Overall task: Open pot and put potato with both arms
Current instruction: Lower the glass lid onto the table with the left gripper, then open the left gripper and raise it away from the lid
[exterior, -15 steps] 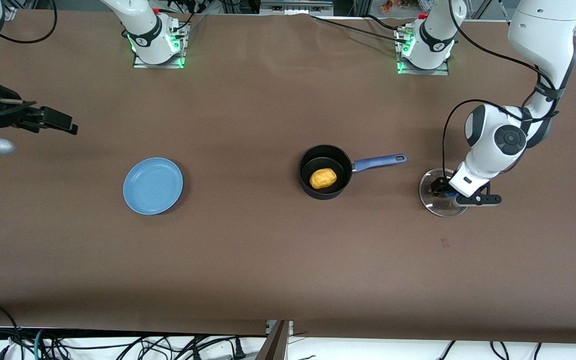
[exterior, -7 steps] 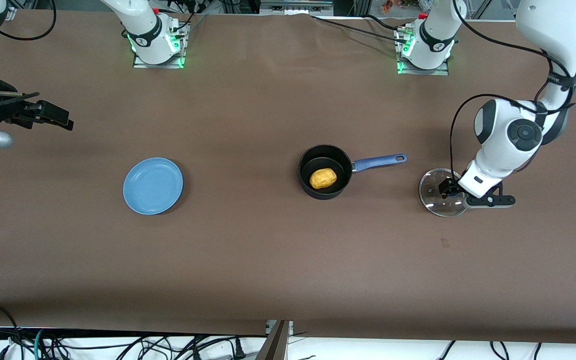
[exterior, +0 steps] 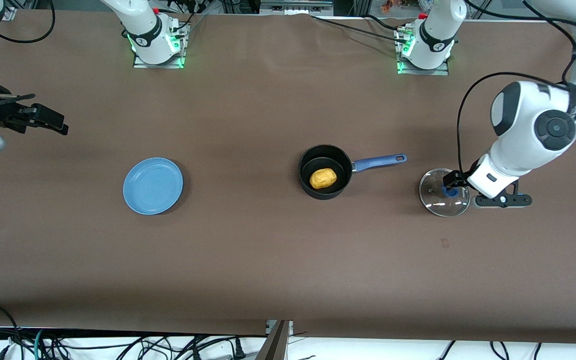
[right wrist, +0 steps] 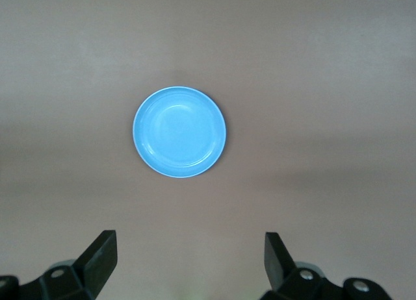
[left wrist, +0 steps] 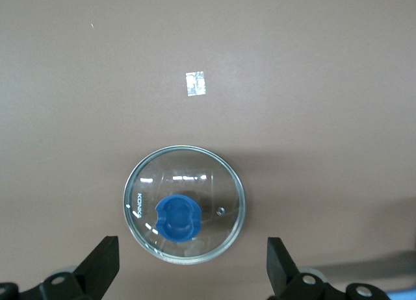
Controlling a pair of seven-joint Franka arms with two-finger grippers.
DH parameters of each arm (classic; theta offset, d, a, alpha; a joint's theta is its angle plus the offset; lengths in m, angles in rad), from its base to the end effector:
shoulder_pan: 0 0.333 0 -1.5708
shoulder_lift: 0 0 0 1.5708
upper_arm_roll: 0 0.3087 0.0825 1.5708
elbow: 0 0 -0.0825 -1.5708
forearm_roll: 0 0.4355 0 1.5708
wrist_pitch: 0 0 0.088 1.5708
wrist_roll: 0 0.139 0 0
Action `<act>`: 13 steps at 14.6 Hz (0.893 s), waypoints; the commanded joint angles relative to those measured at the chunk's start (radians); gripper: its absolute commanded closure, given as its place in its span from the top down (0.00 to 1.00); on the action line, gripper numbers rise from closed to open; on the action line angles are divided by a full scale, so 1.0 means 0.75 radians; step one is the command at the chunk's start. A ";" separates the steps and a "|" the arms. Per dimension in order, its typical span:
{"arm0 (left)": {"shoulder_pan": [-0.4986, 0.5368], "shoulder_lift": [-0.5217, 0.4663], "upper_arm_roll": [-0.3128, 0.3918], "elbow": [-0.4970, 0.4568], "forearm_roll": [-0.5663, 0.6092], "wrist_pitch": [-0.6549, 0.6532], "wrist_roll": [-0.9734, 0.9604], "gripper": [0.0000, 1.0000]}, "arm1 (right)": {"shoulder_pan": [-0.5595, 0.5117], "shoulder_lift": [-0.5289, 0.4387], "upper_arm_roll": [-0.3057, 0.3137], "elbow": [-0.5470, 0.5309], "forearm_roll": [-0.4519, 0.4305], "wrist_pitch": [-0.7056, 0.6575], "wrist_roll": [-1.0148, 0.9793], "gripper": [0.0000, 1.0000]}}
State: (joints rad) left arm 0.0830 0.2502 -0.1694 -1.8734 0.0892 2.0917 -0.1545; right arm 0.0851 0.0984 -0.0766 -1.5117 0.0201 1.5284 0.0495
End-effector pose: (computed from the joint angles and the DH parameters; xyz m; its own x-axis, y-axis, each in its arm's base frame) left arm 0.6524 -0.0470 0.3137 0.9994 0.0276 -0.0226 0.0267 -0.9989 -0.0383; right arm 0.6271 0.0101 0.5519 0.9958 -0.0404 -0.0818 -0.0412 -0.9991 -0.0085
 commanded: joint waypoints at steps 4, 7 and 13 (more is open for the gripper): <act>0.012 -0.047 -0.026 0.201 -0.043 -0.312 0.018 1.00 | 0.073 0.016 0.004 0.032 -0.084 0.012 -0.003 1.00; 0.008 -0.137 -0.028 0.254 -0.043 -0.461 0.020 1.00 | 0.073 0.020 0.000 0.040 -0.078 0.018 0.002 1.00; 0.018 -0.180 -0.030 0.528 -0.049 -0.784 0.022 1.00 | 0.071 0.014 0.000 0.038 -0.043 0.026 0.008 1.00</act>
State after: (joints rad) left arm 0.0831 0.0997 -0.1902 -1.5438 0.0705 1.5546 -0.1538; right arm 0.1353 0.1014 -0.0757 -1.5074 -0.0212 1.5473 0.0498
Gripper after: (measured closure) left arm 0.000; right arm 0.000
